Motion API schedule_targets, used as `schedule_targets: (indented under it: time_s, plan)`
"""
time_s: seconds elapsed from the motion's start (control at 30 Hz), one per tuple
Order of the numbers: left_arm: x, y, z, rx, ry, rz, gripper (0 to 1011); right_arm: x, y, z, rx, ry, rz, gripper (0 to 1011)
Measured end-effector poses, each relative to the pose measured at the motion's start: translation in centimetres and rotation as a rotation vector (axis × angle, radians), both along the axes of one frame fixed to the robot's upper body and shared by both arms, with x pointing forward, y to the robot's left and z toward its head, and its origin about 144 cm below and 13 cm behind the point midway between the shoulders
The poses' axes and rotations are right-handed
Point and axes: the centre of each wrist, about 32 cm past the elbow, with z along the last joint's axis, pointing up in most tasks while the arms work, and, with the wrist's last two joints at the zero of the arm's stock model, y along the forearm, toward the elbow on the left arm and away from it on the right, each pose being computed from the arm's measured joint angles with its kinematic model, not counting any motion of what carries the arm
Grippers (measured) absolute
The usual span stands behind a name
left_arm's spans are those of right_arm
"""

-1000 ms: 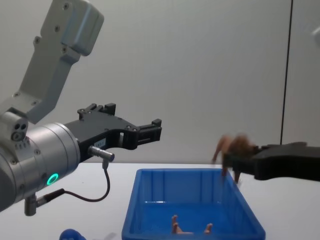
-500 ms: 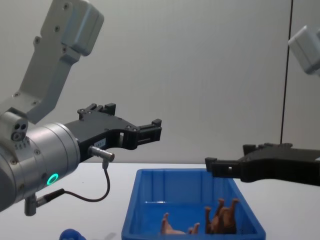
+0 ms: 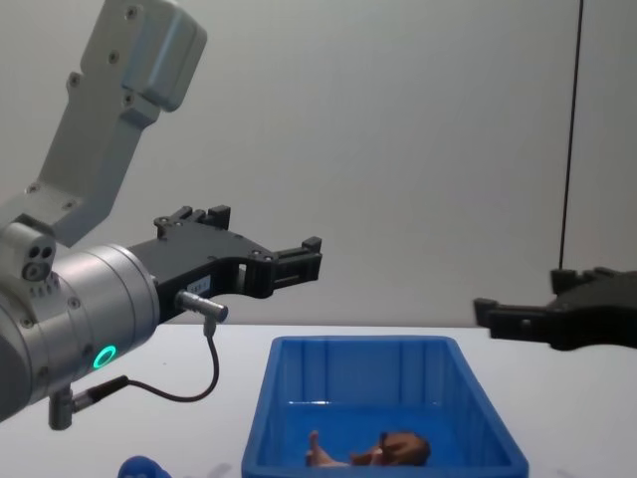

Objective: Pick up the two dolls from the table and place them into the box.

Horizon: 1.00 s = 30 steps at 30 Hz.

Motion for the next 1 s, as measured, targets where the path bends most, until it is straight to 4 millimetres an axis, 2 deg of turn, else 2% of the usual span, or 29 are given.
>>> schedule_targets:
  time_s: [0.27, 0.6, 1.0]
  plan:
    - [0.0, 0.0, 0.0, 0.000, 0.000, 0.000, 1001, 0.0, -2.0, -0.4, -0.013, -0.014, -0.013, 1001]
    - [-0.3, 0.3, 0.1, 0.014, 0.005, 0.014, 1001, 0.0, -3.0, -0.6, -0.020, -0.021, -0.020, 1001]
    - [-2.2, 1.9, 0.4, 0.038, 0.048, 0.091, 1001, 0.0, -3.6, -0.7, -0.024, -0.026, -0.024, 1001]
